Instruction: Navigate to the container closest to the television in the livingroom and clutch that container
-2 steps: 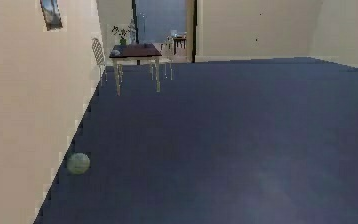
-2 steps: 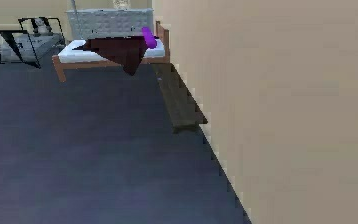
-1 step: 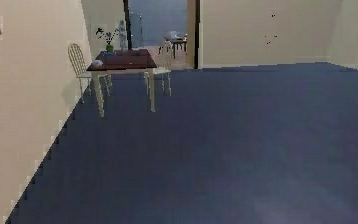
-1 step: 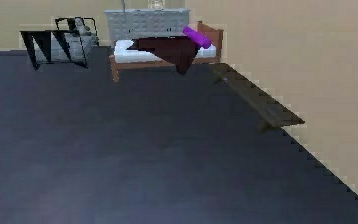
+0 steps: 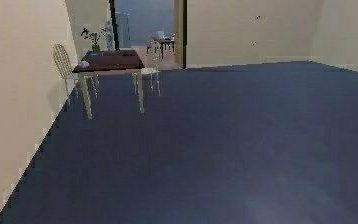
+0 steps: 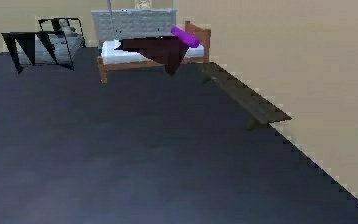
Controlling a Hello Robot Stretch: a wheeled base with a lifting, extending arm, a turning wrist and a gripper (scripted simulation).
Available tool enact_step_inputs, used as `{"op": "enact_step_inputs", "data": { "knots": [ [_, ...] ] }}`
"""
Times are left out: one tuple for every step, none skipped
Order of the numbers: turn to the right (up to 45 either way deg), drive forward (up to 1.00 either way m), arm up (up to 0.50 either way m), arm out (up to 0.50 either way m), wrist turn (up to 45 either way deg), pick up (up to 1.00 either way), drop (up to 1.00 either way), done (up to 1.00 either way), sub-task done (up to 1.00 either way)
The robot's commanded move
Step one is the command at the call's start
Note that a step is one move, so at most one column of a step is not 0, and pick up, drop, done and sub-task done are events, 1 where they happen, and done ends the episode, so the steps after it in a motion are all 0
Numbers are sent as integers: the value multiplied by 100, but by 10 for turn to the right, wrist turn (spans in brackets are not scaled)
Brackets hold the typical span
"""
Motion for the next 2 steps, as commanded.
{"op": "enact_step_inputs", "data": {
  "knots": [
    [0, 100, 0, 0, 0, 0, 0, 0, 0],
    [0, 100, 0, 0, 0, 0, 0, 0, 0]
  ]
}}
